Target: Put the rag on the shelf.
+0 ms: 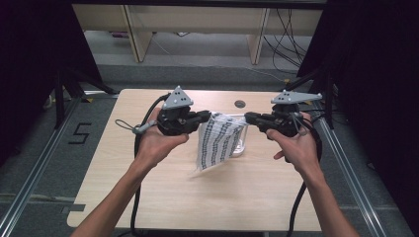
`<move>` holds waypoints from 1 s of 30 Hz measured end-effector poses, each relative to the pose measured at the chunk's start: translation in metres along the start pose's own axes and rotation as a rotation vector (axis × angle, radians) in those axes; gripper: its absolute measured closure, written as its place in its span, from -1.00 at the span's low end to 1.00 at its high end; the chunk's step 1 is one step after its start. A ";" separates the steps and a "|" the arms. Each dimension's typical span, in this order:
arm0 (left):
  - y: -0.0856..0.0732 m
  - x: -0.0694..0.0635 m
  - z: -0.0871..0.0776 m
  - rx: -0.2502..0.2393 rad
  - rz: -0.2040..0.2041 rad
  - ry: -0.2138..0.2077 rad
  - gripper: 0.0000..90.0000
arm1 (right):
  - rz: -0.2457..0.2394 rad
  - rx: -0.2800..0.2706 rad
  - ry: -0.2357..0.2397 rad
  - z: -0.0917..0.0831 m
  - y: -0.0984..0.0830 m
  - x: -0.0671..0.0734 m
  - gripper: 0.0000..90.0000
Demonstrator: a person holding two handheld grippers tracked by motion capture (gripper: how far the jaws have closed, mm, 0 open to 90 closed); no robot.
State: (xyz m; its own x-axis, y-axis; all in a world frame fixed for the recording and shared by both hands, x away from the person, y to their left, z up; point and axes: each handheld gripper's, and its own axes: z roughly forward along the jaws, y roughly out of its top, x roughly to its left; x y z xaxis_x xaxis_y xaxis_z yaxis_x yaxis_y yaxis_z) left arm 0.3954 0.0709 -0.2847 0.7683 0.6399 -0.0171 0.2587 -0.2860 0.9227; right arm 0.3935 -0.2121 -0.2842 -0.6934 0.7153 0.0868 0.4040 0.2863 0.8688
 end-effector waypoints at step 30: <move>0.047 0.057 0.046 -0.043 -0.141 0.100 0.96 | 0.063 -0.050 -0.094 0.027 0.059 -0.035 0.89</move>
State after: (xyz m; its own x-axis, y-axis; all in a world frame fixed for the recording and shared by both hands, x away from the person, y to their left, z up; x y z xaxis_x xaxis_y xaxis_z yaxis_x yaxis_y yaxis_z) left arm 0.4783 0.0616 -0.2602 0.6637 0.7397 -0.1112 0.3327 -0.1588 0.9296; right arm 0.4577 -0.2030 -0.2496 -0.6080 0.7879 0.0979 0.4133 0.2088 0.8863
